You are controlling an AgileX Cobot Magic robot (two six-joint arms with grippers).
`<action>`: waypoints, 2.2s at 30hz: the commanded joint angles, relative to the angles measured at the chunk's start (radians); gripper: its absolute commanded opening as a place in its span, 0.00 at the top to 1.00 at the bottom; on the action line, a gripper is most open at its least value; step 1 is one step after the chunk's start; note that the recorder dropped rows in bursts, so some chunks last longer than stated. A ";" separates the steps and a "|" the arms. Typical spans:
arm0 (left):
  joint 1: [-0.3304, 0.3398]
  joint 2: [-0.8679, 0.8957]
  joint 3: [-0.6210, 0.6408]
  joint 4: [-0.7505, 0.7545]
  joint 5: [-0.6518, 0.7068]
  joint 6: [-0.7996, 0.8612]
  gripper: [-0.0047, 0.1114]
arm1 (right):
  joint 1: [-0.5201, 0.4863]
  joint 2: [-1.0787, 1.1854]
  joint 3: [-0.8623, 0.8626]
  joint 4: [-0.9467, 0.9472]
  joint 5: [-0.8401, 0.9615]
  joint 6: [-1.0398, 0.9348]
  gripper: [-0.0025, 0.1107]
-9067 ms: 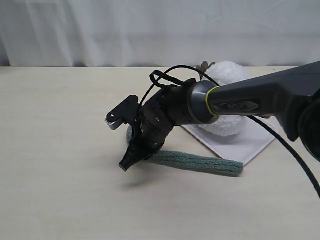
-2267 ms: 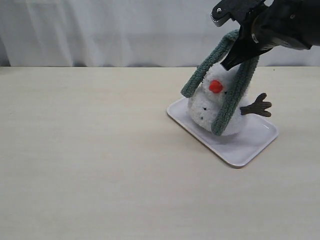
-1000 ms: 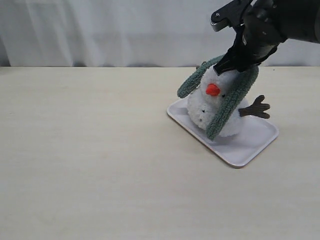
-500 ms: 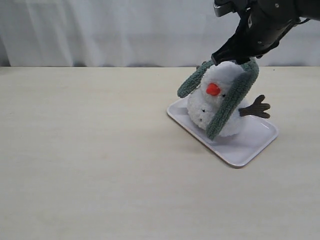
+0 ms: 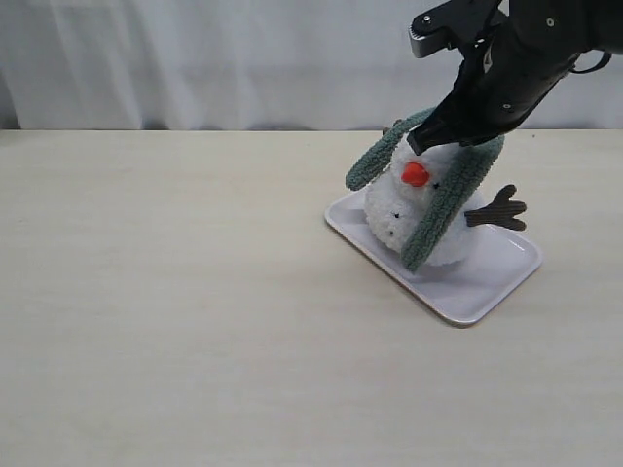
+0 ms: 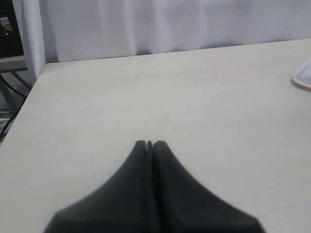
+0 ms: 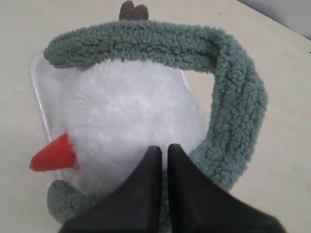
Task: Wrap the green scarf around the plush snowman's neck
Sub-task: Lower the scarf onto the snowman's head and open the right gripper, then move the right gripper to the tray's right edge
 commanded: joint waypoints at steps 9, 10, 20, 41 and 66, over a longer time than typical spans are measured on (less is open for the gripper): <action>0.002 -0.002 0.004 -0.001 -0.009 -0.003 0.96 | -0.007 0.004 0.039 -0.082 0.037 -0.005 0.94; 0.002 -0.002 0.004 -0.001 -0.009 -0.003 0.96 | -0.007 0.008 0.039 -0.090 0.044 -0.005 0.94; 0.002 -0.002 0.004 -0.001 -0.009 -0.003 0.96 | -0.007 0.045 0.039 -0.148 0.064 0.007 0.94; 0.002 -0.002 0.004 -0.001 -0.009 -0.003 0.96 | -0.275 -0.094 -0.011 0.234 0.097 -0.117 0.65; 0.002 -0.002 0.004 -0.001 -0.009 -0.003 0.96 | -0.653 0.292 0.232 1.006 -0.174 -0.545 0.62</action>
